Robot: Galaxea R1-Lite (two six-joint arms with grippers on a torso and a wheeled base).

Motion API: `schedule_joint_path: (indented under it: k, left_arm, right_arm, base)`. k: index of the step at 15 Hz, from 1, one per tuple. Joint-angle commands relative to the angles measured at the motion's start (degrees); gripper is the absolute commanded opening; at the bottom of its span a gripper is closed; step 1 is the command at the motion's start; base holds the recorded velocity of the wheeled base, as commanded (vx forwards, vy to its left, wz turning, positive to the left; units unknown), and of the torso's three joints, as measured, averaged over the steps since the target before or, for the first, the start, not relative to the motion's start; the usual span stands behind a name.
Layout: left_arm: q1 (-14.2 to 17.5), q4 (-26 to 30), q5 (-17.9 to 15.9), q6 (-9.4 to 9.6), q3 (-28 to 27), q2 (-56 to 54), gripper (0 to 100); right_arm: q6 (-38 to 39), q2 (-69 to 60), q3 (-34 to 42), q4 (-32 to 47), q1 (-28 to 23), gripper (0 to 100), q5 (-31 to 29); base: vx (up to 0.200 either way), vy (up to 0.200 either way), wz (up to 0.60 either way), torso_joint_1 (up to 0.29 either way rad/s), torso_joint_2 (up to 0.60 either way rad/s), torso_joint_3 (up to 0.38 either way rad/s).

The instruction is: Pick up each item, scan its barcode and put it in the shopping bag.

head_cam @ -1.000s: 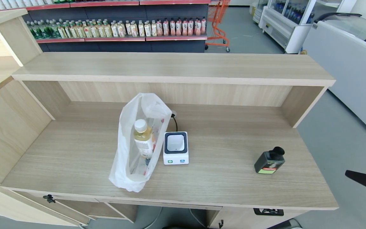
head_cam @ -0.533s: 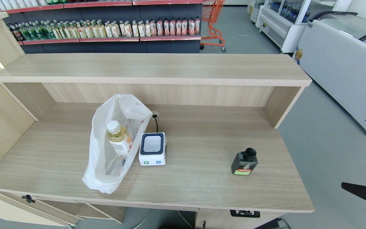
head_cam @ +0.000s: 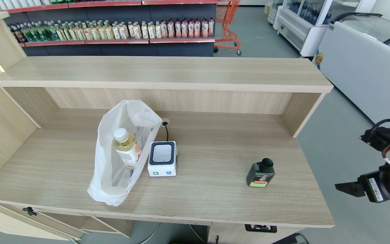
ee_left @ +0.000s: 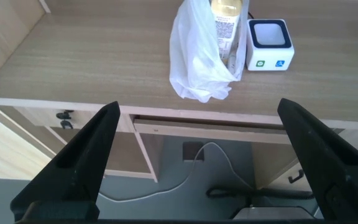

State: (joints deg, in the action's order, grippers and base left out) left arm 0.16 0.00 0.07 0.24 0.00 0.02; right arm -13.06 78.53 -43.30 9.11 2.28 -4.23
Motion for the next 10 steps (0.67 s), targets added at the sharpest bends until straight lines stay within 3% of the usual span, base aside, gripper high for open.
schedule_joint_path:
  k: [1, 4, 5, 7, 10]
  left_arm:
    - [0.0, 0.0, 0.0, 0.02, 0.0, 0.0, 100]
    - [0.0, 0.0, 0.0, 0.02, 0.0, 0.0, 100]
    - [-0.1, 0.0, 0.0, 0.02, 0.0, 0.0, 100]
    - [0.0, 0.0, 0.0, 0.02, 0.0, 0.0, 100]
    - [0.0, 0.0, 0.0, 0.02, 0.0, 0.0, 100]
  right_arm:
    - [-1.8, 9.9, -2.7, -1.7, 3.5, 100, 3.2]
    - [-6.3, 12.0, -3.5, -1.9, 4.8, 100, 4.1]
    - [-14.5, 14.5, -3.5, -4.1, 5.3, 100, 7.8]
    - [-20.2, 17.4, -3.5, -8.0, 5.5, 100, 9.3]
    - [-20.4, 20.4, -4.2, -11.7, 8.3, 100, 12.8]
  base:
    - [0.000, 0.000, 0.00, 0.000, 0.00, 0.000]
    - [0.000, 0.000, 0.00, 0.000, 0.00, 0.000]
    - [0.000, 0.000, 0.00, 0.000, 0.00, 0.000]
    - [0.000, 0.000, 0.00, 0.000, 0.00, 0.000]
    - [0.000, 0.000, 0.00, 0.000, 0.00, 0.000]
